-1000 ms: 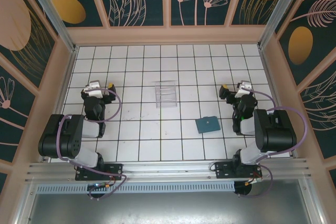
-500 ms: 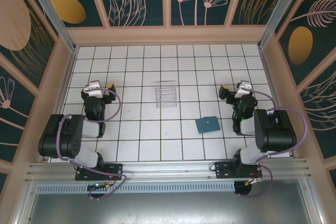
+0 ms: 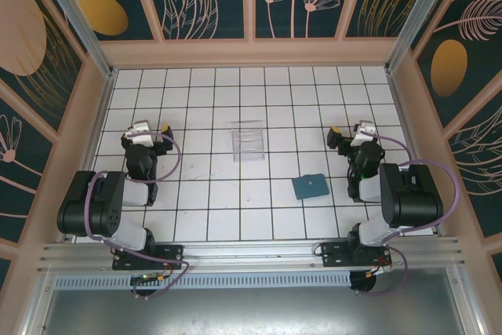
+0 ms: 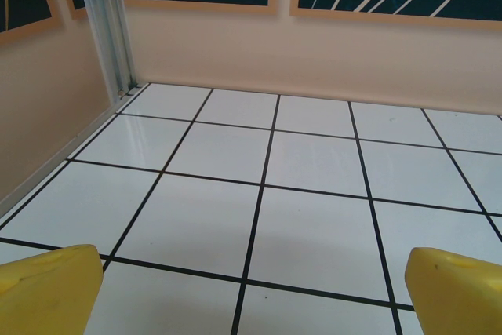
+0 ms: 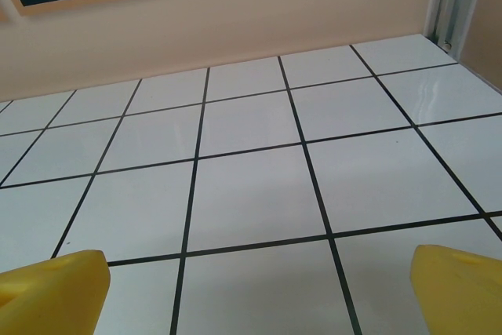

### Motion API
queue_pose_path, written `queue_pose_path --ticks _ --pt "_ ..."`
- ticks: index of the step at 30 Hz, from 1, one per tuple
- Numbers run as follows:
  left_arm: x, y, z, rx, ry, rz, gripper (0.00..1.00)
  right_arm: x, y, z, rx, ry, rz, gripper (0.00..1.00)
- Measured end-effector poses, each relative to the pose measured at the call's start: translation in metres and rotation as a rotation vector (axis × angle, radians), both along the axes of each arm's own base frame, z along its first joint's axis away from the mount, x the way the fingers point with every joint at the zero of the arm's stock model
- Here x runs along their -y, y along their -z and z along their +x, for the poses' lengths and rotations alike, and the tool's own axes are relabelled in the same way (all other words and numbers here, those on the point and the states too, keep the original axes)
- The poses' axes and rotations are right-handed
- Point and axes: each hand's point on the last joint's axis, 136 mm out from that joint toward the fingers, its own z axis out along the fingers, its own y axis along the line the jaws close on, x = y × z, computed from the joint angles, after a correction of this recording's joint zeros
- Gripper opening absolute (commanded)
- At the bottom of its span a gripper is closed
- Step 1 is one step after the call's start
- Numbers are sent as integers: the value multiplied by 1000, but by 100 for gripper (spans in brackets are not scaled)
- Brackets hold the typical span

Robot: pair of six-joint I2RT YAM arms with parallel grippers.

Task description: Take the credit cards out of the card holder

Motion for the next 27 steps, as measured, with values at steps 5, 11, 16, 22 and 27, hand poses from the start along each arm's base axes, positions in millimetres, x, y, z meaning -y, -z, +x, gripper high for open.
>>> queue_pose_path --ticks 5,11,16,22,27 --pt "-2 -12 1 -17 -11 -1 98 0 -10 9 -41 12 -4 97" --pt "6 -77 15 29 -32 -106 97 -1 -50 22 -106 37 60 94" --pt "56 -88 16 -87 83 -223 96 -14 -29 0 -295 17 205 89" --pt "124 -51 -22 -326 269 -313 93 -37 20 -53 -563 -1 377 88" --pt "160 -43 -53 -431 389 -354 92 -54 48 -93 -711 2 457 88"
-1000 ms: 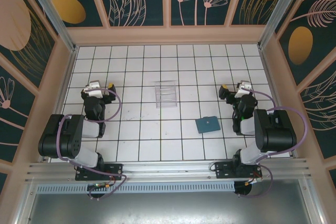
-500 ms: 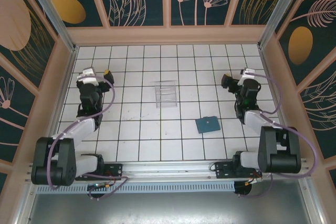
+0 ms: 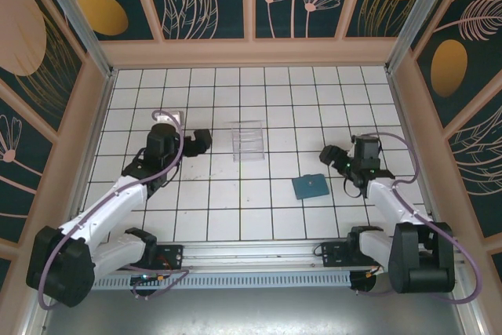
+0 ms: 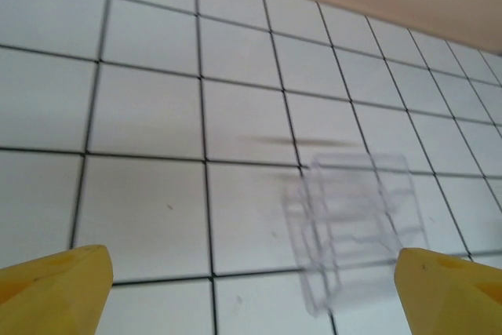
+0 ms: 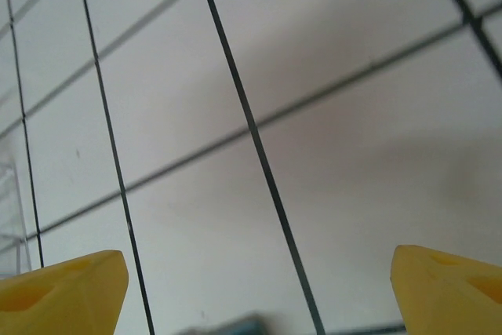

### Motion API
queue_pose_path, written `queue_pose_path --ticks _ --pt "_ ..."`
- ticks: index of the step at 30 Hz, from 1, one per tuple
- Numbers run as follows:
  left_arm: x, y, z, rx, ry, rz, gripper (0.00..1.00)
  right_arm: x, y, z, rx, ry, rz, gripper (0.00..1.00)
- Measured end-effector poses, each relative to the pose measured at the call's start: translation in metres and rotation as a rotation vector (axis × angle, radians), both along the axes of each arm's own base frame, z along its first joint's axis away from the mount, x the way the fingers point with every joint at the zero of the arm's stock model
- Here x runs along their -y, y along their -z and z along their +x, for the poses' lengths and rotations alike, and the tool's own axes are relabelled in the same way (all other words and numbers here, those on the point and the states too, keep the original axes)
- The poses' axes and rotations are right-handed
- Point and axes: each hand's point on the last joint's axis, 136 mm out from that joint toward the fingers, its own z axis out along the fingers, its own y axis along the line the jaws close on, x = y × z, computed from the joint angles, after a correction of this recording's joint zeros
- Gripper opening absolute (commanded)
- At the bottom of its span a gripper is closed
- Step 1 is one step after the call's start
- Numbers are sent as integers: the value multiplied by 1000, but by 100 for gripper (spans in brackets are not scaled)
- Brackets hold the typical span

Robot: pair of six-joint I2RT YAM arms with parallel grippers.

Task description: Take the credit cards out of the card holder

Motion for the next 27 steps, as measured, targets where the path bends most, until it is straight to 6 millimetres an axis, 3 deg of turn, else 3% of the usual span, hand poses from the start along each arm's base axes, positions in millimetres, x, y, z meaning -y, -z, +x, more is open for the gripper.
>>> queue_pose_path --ticks 9,12,18,23,27 --pt "42 2 -31 -97 160 -19 90 -46 20 -27 -128 -76 62 86" --pt "47 5 -37 -121 179 -25 90 -61 29 -34 -168 -113 52 86" --pt "45 11 -41 -152 174 -25 90 -96 28 -32 -183 -186 40 86" --pt "49 14 -43 -168 191 -29 90 -140 26 -28 -193 -296 44 86" --pt "54 23 -46 -203 214 -23 87 -195 17 -24 -179 -443 93 86"
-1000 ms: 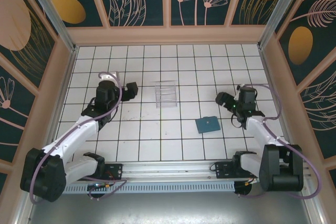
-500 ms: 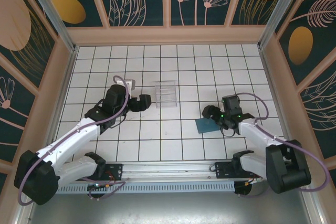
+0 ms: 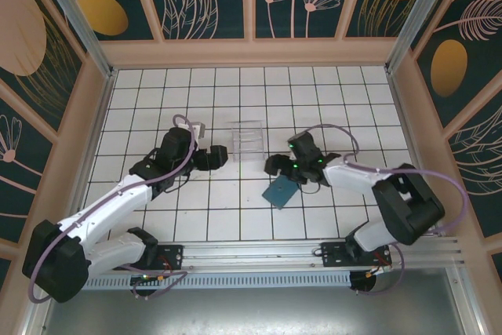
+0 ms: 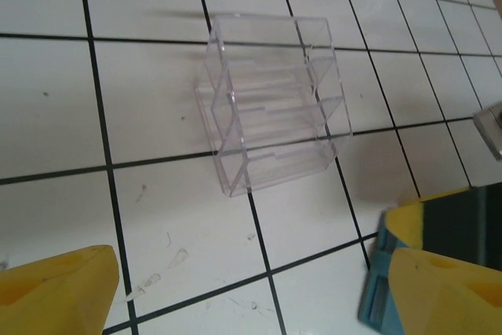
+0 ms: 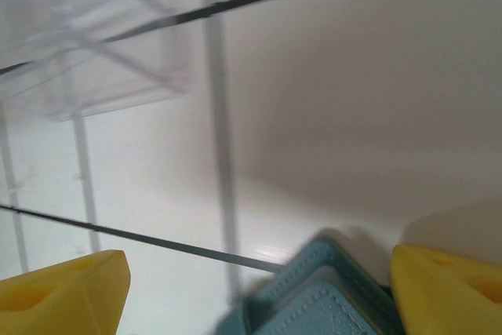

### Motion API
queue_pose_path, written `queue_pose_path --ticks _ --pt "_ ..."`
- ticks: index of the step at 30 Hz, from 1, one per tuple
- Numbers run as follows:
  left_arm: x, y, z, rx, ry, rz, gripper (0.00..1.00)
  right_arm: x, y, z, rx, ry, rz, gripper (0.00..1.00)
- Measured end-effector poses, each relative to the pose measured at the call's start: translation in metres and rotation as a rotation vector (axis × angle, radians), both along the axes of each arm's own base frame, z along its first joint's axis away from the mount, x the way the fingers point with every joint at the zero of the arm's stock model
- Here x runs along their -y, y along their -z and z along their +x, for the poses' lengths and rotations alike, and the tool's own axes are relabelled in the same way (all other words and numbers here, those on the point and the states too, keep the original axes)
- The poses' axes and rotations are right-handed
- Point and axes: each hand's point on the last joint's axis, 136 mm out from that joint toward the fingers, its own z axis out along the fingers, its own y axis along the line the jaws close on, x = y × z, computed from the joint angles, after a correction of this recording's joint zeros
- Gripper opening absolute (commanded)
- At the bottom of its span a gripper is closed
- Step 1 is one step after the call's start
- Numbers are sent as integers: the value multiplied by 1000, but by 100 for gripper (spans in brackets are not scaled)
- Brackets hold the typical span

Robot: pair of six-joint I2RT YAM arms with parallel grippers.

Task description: Take the credit cards out of the card holder

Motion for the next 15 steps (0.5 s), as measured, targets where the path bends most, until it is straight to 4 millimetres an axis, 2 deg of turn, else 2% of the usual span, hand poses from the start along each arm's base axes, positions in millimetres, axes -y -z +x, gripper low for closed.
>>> queue_pose_path --ticks 3,6,9,15 --pt "5 9 -3 -35 25 6 83 -35 -14 5 22 -82 42 86" --pt "15 18 -6 -75 63 24 82 -49 -28 9 51 -99 63 85" --pt "26 23 -10 -97 97 32 81 -40 -29 7 47 -73 34 85" --pt "56 37 -27 -154 181 42 81 0 -39 -15 42 11 -4 85"
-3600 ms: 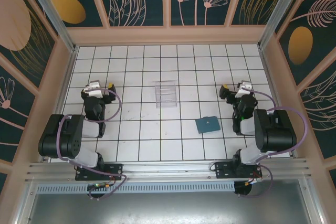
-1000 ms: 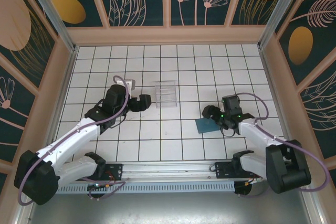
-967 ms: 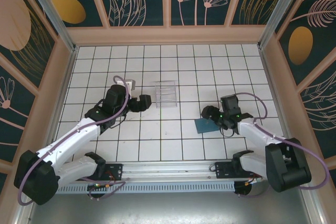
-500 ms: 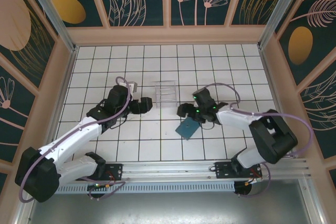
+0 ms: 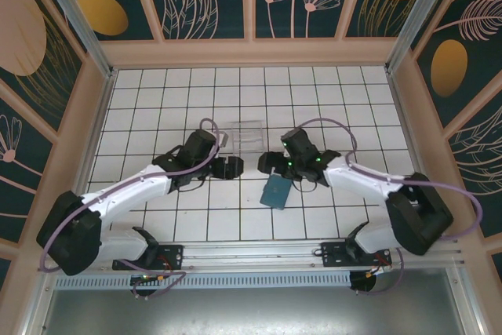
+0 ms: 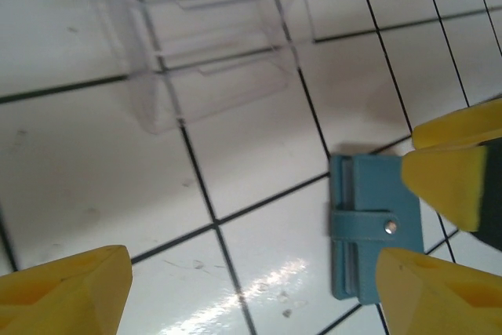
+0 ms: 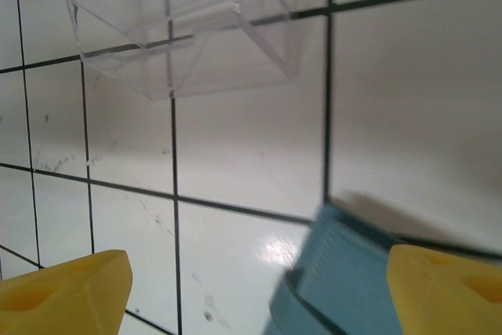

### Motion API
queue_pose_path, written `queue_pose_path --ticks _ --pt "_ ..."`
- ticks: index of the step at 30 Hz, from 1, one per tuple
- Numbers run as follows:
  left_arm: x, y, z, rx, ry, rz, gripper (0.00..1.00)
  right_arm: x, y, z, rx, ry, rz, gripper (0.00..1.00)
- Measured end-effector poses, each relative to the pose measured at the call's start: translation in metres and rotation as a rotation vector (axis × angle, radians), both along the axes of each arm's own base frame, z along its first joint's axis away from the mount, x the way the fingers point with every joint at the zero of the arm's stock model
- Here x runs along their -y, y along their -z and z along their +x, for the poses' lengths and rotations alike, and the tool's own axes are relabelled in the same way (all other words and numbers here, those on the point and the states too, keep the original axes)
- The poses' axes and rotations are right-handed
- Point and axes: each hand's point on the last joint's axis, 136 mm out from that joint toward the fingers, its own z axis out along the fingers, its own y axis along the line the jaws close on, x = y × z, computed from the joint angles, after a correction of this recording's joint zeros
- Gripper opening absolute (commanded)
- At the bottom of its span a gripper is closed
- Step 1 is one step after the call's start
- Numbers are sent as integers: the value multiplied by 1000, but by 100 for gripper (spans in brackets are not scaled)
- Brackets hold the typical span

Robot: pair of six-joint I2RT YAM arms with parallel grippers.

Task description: Take the credit cards out of the card holder

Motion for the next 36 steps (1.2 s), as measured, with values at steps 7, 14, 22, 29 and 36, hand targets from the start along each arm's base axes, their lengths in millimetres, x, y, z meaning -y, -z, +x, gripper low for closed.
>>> queue_pose_path --ticks 7,14,22,29,36 --pt "40 19 -22 -75 80 -23 77 47 17 -31 -62 104 20 83" --pt "64 43 -34 -171 111 -63 73 60 48 -55 -184 154 81 75" --pt "84 49 -38 -229 137 -145 62 50 53 -52 -210 150 136 60" --pt "89 65 -42 -276 145 -145 50 45 57 -48 -219 145 147 54" --pt "90 79 -45 -317 151 -130 45 38 57 -45 -222 135 174 49"
